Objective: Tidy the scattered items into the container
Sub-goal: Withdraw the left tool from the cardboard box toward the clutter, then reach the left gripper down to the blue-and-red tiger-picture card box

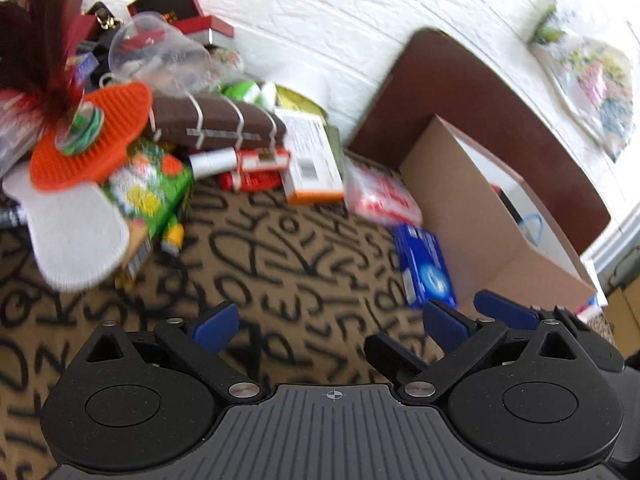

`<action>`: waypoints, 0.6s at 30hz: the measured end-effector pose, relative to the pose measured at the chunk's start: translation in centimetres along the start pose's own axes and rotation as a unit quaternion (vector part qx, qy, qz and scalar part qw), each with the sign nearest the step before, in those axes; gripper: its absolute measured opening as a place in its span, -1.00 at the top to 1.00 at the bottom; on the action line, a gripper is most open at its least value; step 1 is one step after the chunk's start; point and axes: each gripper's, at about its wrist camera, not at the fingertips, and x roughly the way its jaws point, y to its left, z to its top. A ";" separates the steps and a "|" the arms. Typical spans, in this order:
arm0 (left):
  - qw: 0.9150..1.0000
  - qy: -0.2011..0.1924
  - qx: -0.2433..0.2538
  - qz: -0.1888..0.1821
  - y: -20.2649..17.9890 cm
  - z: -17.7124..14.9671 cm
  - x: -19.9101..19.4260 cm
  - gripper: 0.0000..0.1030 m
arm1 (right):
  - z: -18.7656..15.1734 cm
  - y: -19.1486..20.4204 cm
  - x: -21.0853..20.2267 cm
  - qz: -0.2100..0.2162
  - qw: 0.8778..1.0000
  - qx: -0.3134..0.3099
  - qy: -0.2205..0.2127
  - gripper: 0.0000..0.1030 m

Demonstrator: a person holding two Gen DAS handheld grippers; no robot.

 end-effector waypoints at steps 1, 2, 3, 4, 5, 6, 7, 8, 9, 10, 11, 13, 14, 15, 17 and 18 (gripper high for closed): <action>1.000 -0.003 0.001 0.000 0.2 0.5 0.3 -0.91 | 0.2 -0.1 0.5 -0.002 1.000 -0.001 -0.003 -0.99; 1.000 -0.005 0.001 -0.001 0.4 0.9 0.6 -0.87 | 0.5 -0.3 1.0 -0.004 1.000 -0.001 -0.005 -0.99; 1.000 -0.005 0.001 -0.001 0.6 1.4 0.9 -0.84 | 0.7 -0.4 1.6 -0.005 1.000 -0.001 -0.006 -0.99; 1.000 -0.004 0.000 0.000 0.9 1.7 1.1 -0.79 | 0.9 -0.6 2.2 -0.005 1.000 0.000 -0.006 -0.99; 1.000 -0.005 -0.004 0.000 1.2 2.1 1.4 -0.77 | 1.1 -0.8 2.8 -0.004 1.000 0.002 -0.005 -0.99; 1.000 -0.006 -0.008 0.000 1.5 2.4 1.5 -0.77 | 1.3 -0.9 3.3 -0.002 1.000 0.005 -0.005 -0.97; 1.000 -0.007 -0.012 0.001 1.7 2.6 1.7 -0.77 | 1.4 -1.0 3.8 0.001 1.000 0.006 -0.006 -0.97; 1.000 -0.008 -0.015 0.003 2.0 2.9 1.8 -0.77 | 1.6 -1.0 4.2 0.002 1.000 0.006 -0.005 -0.97; 1.000 -0.012 -0.017 0.007 2.2 3.2 2.0 -0.77 | 1.7 -1.0 4.7 0.003 1.000 0.004 -0.005 -0.97; 1.000 -0.017 -0.016 0.011 2.3 3.5 2.1 -0.78 | 1.9 -0.9 5.1 0.004 1.000 0.001 -0.006 -0.96; 1.000 -0.020 -0.016 0.015 2.4 3.8 2.3 -0.78 | 2.1 -0.8 5.6 0.005 1.000 -0.002 -0.006 -0.96; 0.999 -0.023 -0.019 0.018 2.8 4.6 2.7 -0.78 | 2.5 -0.5 6.5 0.009 1.000 -0.007 -0.006 -0.93; 0.999 -0.025 -0.025 0.019 3.1 5.0 2.8 -0.78 | 2.7 -0.3 6.9 0.012 1.000 -0.010 -0.007 -0.93; 0.999 -0.029 -0.031 0.021 3.4 5.4 3.0 -0.78 | 2.9 -0.1 7.3 0.014 1.000 -0.013 -0.007 -0.92; 0.998 -0.038 -0.043 0.030 3.9 6.3 3.2 -0.79 | 3.3 0.2 8.2 0.019 1.000 -0.019 -0.008 -0.89; 0.997 -0.042 -0.046 0.034 4.2 6.7 3.3 -0.79 | 3.6 0.4 8.6 0.023 0.999 -0.023 -0.010 -0.89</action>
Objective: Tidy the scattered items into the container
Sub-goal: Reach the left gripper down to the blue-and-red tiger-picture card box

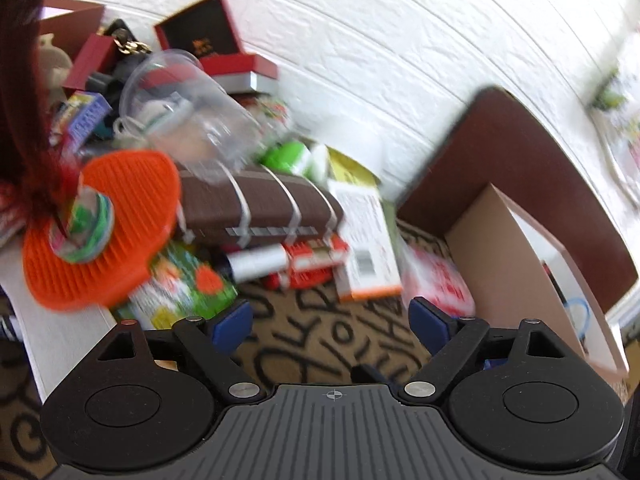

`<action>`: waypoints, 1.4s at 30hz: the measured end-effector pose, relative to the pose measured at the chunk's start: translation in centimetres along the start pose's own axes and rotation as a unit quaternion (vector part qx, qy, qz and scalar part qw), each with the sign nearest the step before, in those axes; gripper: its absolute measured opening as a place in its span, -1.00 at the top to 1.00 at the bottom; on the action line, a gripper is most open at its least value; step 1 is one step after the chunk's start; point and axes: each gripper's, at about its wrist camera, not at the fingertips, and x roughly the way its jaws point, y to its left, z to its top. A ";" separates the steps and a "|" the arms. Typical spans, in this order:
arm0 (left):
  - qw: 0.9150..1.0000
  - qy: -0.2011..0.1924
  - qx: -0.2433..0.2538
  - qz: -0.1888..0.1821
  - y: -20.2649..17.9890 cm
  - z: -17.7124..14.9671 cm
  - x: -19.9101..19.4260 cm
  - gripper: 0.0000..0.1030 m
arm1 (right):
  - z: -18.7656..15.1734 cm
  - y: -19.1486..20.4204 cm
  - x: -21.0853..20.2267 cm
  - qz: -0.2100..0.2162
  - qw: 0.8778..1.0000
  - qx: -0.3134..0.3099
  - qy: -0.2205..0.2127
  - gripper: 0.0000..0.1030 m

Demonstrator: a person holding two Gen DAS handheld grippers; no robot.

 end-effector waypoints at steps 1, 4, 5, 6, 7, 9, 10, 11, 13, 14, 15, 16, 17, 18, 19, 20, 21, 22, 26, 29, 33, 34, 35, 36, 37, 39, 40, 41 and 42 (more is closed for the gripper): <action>1.000 -0.003 -0.001 0.003 0.2 0.4 0.2 -0.79 | 0.3 0.2 0.4 0.004 1.000 -0.004 -0.003 -0.89; 1.000 -0.011 0.005 0.012 0.4 1.6 0.7 -0.80 | 1.1 0.6 1.6 0.014 1.000 -0.020 -0.011 -0.89; 1.000 -0.012 0.008 0.016 0.5 1.9 1.0 -0.80 | 1.4 0.7 2.1 0.018 0.999 -0.025 -0.014 -0.89; 1.000 -0.010 0.008 0.019 0.5 2.2 1.3 -0.80 | 1.7 0.8 2.6 0.022 0.999 -0.029 -0.015 -0.89; 1.000 -0.006 0.005 0.018 0.7 2.5 1.6 -0.81 | 1.9 0.9 3.1 0.026 0.999 -0.032 -0.016 -0.89; 1.000 0.009 -0.010 0.012 1.2 2.9 2.4 -0.81 | 2.3 1.1 4.1 0.033 0.999 -0.037 -0.019 -0.89; 1.000 0.012 -0.015 0.012 1.4 3.0 2.6 -0.81 | 2.5 1.2 4.5 0.036 0.998 -0.041 -0.019 -0.89; 1.000 0.011 -0.018 0.013 1.6 3.1 2.8 -0.81 | 2.7 1.3 5.0 0.039 0.998 -0.045 -0.020 -0.89; 1.000 0.006 -0.020 0.016 1.9 3.2 3.0 -0.81 | 3.0 1.5 6.0 0.047 0.997 -0.053 -0.018 -0.90; 1.000 0.003 -0.020 0.022 1.9 3.2 3.2 -0.81 | 3.2 1.5 6.5 0.050 0.997 -0.055 -0.015 -0.90; 0.999 0.001 -0.017 0.028 2.0 3.3 3.3 -0.81 | 3.3 1.6 7.1 0.051 0.997 -0.056 -0.012 -0.90; 0.999 -0.001 -0.014 0.034 2.0 3.4 3.4 -0.84 | 3.4 1.6 7.6 0.053 0.997 -0.057 -0.009 -0.89; 0.999 -0.002 -0.010 0.038 2.0 3.4 3.6 -0.92 | 3.4 1.6 8.1 0.056 0.997 -0.056 -0.006 -0.89; 0.999 -0.002 -0.005 0.045 2.1 3.5 3.9 -0.94 | 3.5 1.7 8.6 0.061 0.997 -0.056 -0.003 -0.86; 0.999 -0.001 0.001 0.051 2.2 3.5 4.2 -0.94 | 3.5 1.8 9.0 0.064 0.996 -0.056 0.001 -0.83; 0.999 0.001 0.009 0.053 2.3 3.6 4.5 -0.93 | 3.4 2.0 9.3 0.063 0.996 -0.061 0.001 -0.84; 0.999 0.007 0.016 0.050 2.3 3.6 4.9 -0.91 | 3.2 2.4 9.3 0.057 0.996 -0.072 -0.005 -0.76; 0.998 0.013 0.022 0.051 2.2 3.6 5.1 -0.87 | 3.1 2.8 9.2 0.054 0.995 -0.086 -0.010 -0.54; 0.996 0.017 0.050 0.065 1.6 3.2 5.3 -0.78 | 2.9 3.3 8.5 0.045 0.995 -0.092 -0.016 -0.28; 0.996 0.020 0.060 0.067 1.5 3.0 5.0 -0.71 | 2.8 3.0 7.8 0.050 0.996 -0.074 -0.016 -0.28; 0.997 0.025 0.049 0.062 1.2 2.6 4.3 -0.71 | 2.2 3.2 5.7 0.049 0.996 -0.076 -0.024 -0.27; 0.996 0.027 0.051 0.061 1.0 2.3 4.1 -0.70 | 1.9 3.2 5.0 0.049 0.996 -0.075 -0.025 -0.27; 0.996 0.028 0.055 0.059 0.7 2.0 3.8 -0.71 | 1.7 3.2 4.3 0.049 0.996 -0.074 -0.025 -0.27; 0.996 0.030 0.059 0.056 0.4 1.6 3.5 -0.71 | 1.4 3.2 3.7 0.048 0.996 -0.075 -0.024 -0.27; 0.996 0.033 0.062 0.053 0.1 1.1 3.2 -0.69 | 1.0 3.2 3.1 0.047 0.996 -0.074 -0.022 -0.27; 0.996 0.038 0.066 0.043 -0.4 0.2 2.6 -0.64 | 0.2 3.1 1.8 0.048 0.996 -0.068 -0.018 -0.27; 0.996 0.040 0.071 0.038 -0.9 -0.3 2.3 -0.62 | -0.2 3.0 1.1 0.052 0.997 -0.063 -0.016 -0.27; 0.996 0.044 0.075 0.033 -1.3 -0.8 1.9 -0.63 | -0.7 3.0 0.4 0.056 0.997 -0.058 -0.015 -0.27; 0.996 0.048 0.077 0.028 -1.7 -1.4 1.6 -0.63 | -1.2 3.1 -0.4 0.058 0.997 -0.057 -0.015 -0.27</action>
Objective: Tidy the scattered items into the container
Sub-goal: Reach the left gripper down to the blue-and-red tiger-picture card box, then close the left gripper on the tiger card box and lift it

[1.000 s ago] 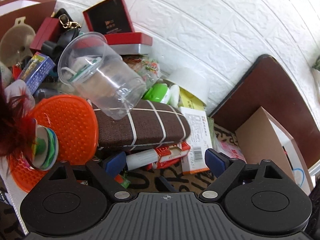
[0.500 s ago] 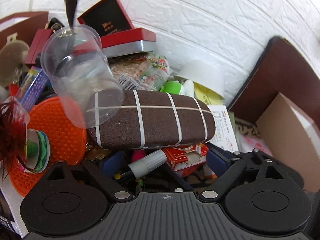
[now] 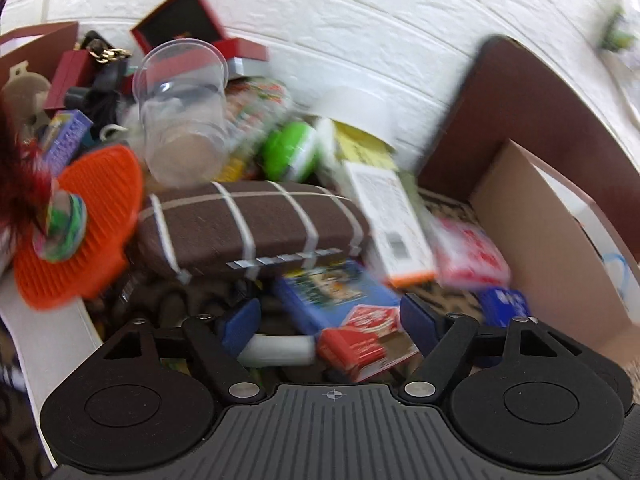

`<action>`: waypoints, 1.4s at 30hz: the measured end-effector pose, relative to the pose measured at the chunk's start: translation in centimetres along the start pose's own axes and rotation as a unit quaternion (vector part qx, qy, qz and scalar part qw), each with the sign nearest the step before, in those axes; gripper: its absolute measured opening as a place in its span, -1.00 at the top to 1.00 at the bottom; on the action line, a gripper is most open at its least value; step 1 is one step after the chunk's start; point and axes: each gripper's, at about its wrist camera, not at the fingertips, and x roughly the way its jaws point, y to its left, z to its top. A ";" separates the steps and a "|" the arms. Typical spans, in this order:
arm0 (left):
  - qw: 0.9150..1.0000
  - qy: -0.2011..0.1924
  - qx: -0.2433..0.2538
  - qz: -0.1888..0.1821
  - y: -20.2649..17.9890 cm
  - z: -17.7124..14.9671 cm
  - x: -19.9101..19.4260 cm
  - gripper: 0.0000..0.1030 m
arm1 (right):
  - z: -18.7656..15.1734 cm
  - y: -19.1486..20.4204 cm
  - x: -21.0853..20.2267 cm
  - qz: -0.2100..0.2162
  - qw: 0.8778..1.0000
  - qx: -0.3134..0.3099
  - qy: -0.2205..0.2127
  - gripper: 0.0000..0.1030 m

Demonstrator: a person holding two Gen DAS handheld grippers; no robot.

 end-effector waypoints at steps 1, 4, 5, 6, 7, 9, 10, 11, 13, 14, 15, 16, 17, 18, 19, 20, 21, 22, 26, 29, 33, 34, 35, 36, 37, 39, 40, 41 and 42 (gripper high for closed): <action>1.000 0.003 0.002 -0.005 -0.5 -0.5 -0.3 -0.61 | -0.5 0.3 -0.8 0.001 1.000 -0.001 0.000 -0.27; 1.000 0.019 0.012 -0.014 -1.7 -2.3 -1.0 -0.62 | -1.9 1.0 -3.1 0.005 1.000 0.006 0.009 -0.28; 0.999 0.030 0.007 -0.023 -1.8 -3.0 -1.2 -0.63 | -2.4 1.1 -3.8 0.006 1.000 0.014 0.013 -0.28; 0.999 0.038 0.004 -0.032 -1.8 -3.7 -1.3 -0.63 | -3.0 1.0 -4.5 0.007 1.000 0.022 0.019 -0.29; 0.998 0.050 0.001 -0.037 -1.9 -4.3 -1.5 -0.63 | -3.5 1.1 -5.1 0.005 0.999 0.030 0.027 -0.29; 0.996 0.075 -0.008 -0.047 -1.8 -5.8 -2.0 -0.64 | -4.7 1.3 -6.2 0.005 0.999 0.034 0.041 -0.31; 0.996 0.071 -0.007 -0.048 -1.8 -6.5 -2.5 -0.65 | -5.3 1.4 -6.9 0.009 0.998 0.037 0.047 -0.31; 0.997 0.067 -0.002 -0.045 -1.8 -7.1 -3.1 -0.65 | -5.8 1.5 -7.6 0.012 0.998 0.041 0.051 -0.31; 0.997 0.067 -0.001 -0.044 -1.8 -7.8 -3.9 -0.67 | -6.6 1.6 -8.7 0.012 0.997 0.045 0.054 -0.38; 0.997 0.068 -0.005 -0.044 -1.7 -7.9 -4.2 -0.69 | -6.5 1.8 -8.8 0.008 0.997 0.046 0.054 -0.43; 0.997 0.069 -0.010 -0.046 -1.6 -7.9 -4.4 -0.70 | -6.5 1.9 -8.9 0.006 0.997 0.048 0.055 -0.44; 0.996 0.070 -0.015 -0.048 -1.5 -7.8 -4.4 -0.71 | -6.5 2.1 -9.0 0.005 0.997 0.050 0.056 -0.44; 0.996 0.073 -0.020 -0.050 -1.4 -7.7 -4.4 -0.71 | -6.3 2.3 -8.9 0.004 0.997 0.053 0.055 -0.44; 0.995 0.076 -0.026 -0.052 -1.3 -7.5 -4.2 -0.71 | -6.1 2.2 -8.9 0.003 0.997 0.054 0.052 -0.44; 0.995 0.078 -0.031 -0.054 -1.3 -7.3 -4.1 -0.71 | -6.0 2.1 -9.0 0.001 0.997 0.055 0.049 -0.46; 0.994 0.081 -0.034 -0.059 -1.4 -7.1 -3.9 -0.69 | -6.1 2.0 -9.0 -0.001 0.997 0.055 0.046 -0.47; 0.994 0.083 -0.035 -0.064 -1.5 -6.9 -3.8 -0.68 | -6.0 2.0 -9.0 -0.003 0.998 0.054 0.043 -0.49; 0.993 0.084 -0.035 -0.069 -1.5 -6.8 -3.8 -0.65 | -5.9 2.2 -9.2 -0.005 0.998 0.052 0.041 -0.49; 0.995 0.072 -0.033 -0.064 -1.2 -6.9 -4.4 -0.63 | -5.9 2.3 -9.5 -0.008 0.998 0.048 0.039 -0.50; 0.994 0.080 -0.041 -0.061 -0.9 -6.9 -4.1 -0.63 | -5.9 2.2 -9.3 -0.007 0.998 0.051 0.042 -0.50; 0.994 0.088 -0.024 -0.068 -1.5 -6.7 -3.5 -0.63 | -5.7 2.2 -8.7 -0.009 0.998 0.049 0.045 -0.50; 0.993 0.090 -0.017 -0.070 -1.8 -6.6 -3.3 -0.62 | -5.7 2.2 -8.6 -0.010 0.998 0.049 0.045 -0.50; 0.993 0.091 -0.012 -0.069 -2.1 -6.5 -3.1 -0.62 | -5.6 2.2 -8.4 -0.011 0.998 0.049 0.046 -0.51; 0.993 0.093 -0.009 -0.068 -2.3 -6.3 -2.8 -0.62 | -5.5 2.1 -8.2 -0.012 0.998 0.049 0.046 -0.51; 0.993 0.094 -0.009 -0.066 -2.4 -6.2 -2.6 -0.62 | -5.4 2.0 -7.9 -0.013 0.998 0.050 0.046 -0.51; 0.993 0.096 -0.013 -0.062 -2.5 -5.7 -2.1 -0.63 | -5.2 1.9 -7.5 -0.012 0.997 0.052 0.047 -0.51; 0.993 0.097 -0.014 -0.061 -2.5 -5.4 -1.8 -0.63 | -5.2 1.8 -7.3 -0.011 0.997 0.052 0.047 -0.50; 0.993 0.099 -0.014 -0.060 -2.6 -5.1 -1.6 -0.63 | -5.2 1.8 -7.2 -0.011 0.997 0.052 0.048 -0.50; 0.993 0.101 -0.012 -0.059 -2.7 -4.8 -1.3 -0.63 | -5.3 1.8 -7.0 -0.010 0.997 0.051 0.049 -0.48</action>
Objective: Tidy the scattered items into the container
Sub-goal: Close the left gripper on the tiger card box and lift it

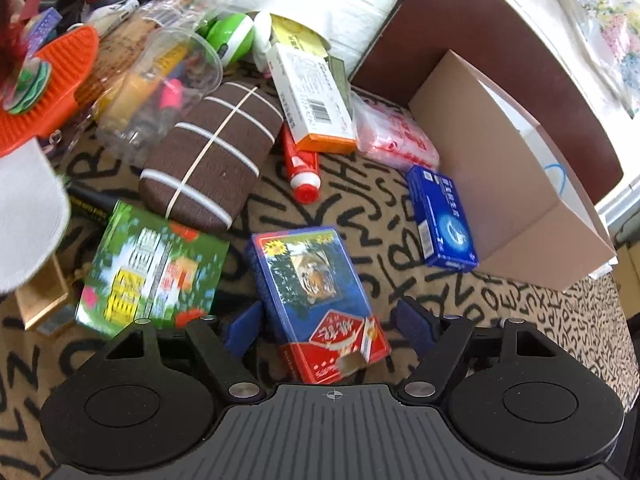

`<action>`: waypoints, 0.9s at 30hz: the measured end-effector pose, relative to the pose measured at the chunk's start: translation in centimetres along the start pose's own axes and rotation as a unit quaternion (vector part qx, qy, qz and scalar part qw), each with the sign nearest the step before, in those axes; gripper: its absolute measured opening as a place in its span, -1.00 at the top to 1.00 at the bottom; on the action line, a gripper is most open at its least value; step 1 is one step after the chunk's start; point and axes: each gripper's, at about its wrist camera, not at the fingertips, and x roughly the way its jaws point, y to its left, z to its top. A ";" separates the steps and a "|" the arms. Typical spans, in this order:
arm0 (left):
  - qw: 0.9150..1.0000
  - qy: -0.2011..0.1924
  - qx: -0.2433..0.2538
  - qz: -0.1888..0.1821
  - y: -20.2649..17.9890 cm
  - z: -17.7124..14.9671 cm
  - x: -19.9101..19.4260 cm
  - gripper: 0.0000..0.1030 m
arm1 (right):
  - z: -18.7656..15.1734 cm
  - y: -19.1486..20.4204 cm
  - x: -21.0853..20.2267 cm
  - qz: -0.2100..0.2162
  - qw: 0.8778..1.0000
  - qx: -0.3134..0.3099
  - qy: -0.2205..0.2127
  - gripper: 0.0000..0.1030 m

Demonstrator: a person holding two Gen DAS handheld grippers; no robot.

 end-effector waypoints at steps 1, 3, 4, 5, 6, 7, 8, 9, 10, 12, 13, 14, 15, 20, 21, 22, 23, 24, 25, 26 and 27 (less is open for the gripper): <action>1.000 0.004 0.002 0.004 -0.1 0.3 0.2 -0.63 | -0.1 0.0 0.1 0.002 1.000 0.000 0.003 -0.41; 1.000 0.012 0.011 0.013 -0.4 0.8 0.7 -0.63 | -0.3 -0.2 0.2 0.012 1.000 0.003 0.010 -0.32; 1.000 0.015 0.017 0.018 -0.6 1.0 0.9 -0.63 | -0.4 -0.4 0.2 0.015 1.000 0.005 0.013 -0.32; 0.999 0.019 0.026 0.024 -1.0 1.1 1.1 -0.63 | -0.5 -0.5 0.1 0.016 1.000 0.007 0.015 -0.32; 0.999 0.022 0.035 0.030 -1.3 1.2 1.4 -0.63 | -0.6 -0.7 0.1 0.016 1.000 0.011 0.017 -0.33; 0.998 0.026 0.047 0.035 -1.7 1.3 1.6 -0.62 | -0.6 -0.9 0.2 0.016 1.000 0.016 0.018 -0.34; 0.997 0.030 0.061 0.039 -2.1 1.3 1.8 -0.62 | -0.6 -1.0 0.2 0.016 0.999 0.022 0.018 -0.35; 0.996 0.033 0.075 0.043 -2.6 1.2 2.1 -0.59 | -0.5 -1.1 0.3 0.016 0.999 0.026 0.018 -0.35; 0.995 0.034 0.087 0.047 -2.9 1.2 2.2 -0.59 | -0.4 -1.1 0.3 0.017 0.999 0.029 0.017 -0.38; 0.992 0.043 0.104 0.051 -3.2 1.3 2.6 -0.61 | -0.4 -1.0 0.7 0.020 0.999 0.037 0.020 -0.41; 0.991 0.047 0.111 0.051 -3.3 1.3 2.6 -0.59 | -0.4 -1.0 0.9 0.021 0.999 0.042 0.023 -0.41; 0.991 0.050 0.116 0.050 -3.3 1.4 2.7 -0.57 | -0.5 -1.1 1.1 0.020 0.998 0.047 0.024 -0.42; 0.991 0.053 0.116 0.048 -3.2 1.5 2.6 -0.56 | -0.5 -1.1 1.2 0.020 0.998 0.053 0.024 -0.42; 0.990 0.068 0.119 0.046 -3.0 1.8 2.7 -0.53 | -0.2 -0.8 1.5 0.007 0.997 0.073 0.022 -0.61; 0.989 0.069 0.121 0.048 -3.1 1.7 2.7 -0.52 | -0.2 -0.7 1.6 0.000 0.997 0.074 0.021 -0.61; 0.989 0.068 0.123 0.050 -3.2 1.6 2.7 -0.49 | -0.2 -0.6 1.7 -0.008 0.997 0.076 0.021 -0.58; 0.989 0.067 0.123 0.051 -3.2 1.6 2.7 -0.37 | -0.1 -0.5 1.8 -0.014 0.997 0.078 0.020 -0.56; 0.989 0.065 0.121 0.050 -3.1 1.5 2.6 -0.33 | -0.1 -0.5 1.8 -0.016 0.996 0.081 0.020 -0.54; 0.990 0.063 0.117 0.047 -3.1 1.4 2.5 -0.32 | -0.1 -0.5 1.7 -0.018 0.996 0.084 0.020 -0.52; 0.991 0.062 0.107 0.041 -2.9 1.4 2.4 -0.32 | -0.2 -0.5 1.5 -0.018 0.996 0.086 0.020 -0.51; 0.993 0.062 0.098 0.036 -2.7 1.3 2.2 -0.32 | -0.2 -0.6 1.3 -0.014 0.996 0.088 0.021 -0.36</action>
